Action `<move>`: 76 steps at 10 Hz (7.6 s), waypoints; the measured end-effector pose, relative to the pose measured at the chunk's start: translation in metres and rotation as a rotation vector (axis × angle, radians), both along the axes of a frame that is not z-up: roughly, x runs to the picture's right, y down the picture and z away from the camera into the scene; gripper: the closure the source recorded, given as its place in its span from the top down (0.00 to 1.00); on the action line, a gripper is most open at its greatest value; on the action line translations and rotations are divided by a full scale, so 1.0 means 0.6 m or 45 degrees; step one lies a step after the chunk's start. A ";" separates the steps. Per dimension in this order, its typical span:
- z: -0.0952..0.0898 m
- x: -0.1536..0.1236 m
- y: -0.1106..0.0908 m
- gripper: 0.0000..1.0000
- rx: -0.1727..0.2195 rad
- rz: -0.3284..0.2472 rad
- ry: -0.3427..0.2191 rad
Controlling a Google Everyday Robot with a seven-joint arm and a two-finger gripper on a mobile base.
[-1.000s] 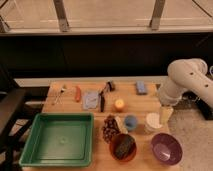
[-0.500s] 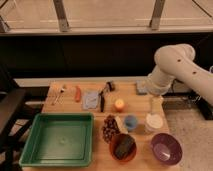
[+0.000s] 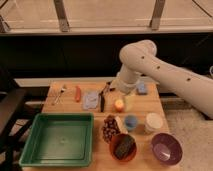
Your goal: Place towel in plastic cup
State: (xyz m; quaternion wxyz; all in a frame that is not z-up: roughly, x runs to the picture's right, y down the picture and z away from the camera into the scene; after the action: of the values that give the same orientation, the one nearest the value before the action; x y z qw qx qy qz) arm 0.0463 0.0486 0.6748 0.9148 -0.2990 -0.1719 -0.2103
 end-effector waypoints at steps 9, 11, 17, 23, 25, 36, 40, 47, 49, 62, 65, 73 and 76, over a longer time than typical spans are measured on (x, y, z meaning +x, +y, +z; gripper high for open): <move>0.024 -0.140 0.016 0.80 0.000 -0.111 -0.152; 0.024 -0.140 0.016 0.80 0.000 -0.111 -0.152; 0.094 -0.179 -0.031 0.80 0.041 -0.102 -0.154; 0.216 -0.199 -0.040 0.80 0.037 -0.122 -0.135; 0.246 -0.209 -0.027 0.80 0.033 -0.125 -0.134; 0.396 -0.210 0.051 0.80 -0.099 -0.028 -0.116; 0.431 -0.208 0.080 0.80 -0.179 0.069 -0.164; 0.426 -0.227 0.097 0.29 -0.197 0.073 -0.231; 0.398 -0.221 0.073 0.09 -0.156 0.057 -0.219; 0.119 0.044 0.034 0.00 -0.062 0.230 0.014; 0.074 0.101 0.091 0.00 -0.083 0.367 0.112; 0.117 0.136 0.179 0.58 -0.171 0.563 0.177; 0.137 0.144 0.197 0.70 -0.214 0.573 0.195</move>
State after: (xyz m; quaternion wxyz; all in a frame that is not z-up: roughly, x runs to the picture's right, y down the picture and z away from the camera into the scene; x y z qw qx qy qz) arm 0.1324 0.1668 0.7571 0.9208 -0.3434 -0.1812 0.0372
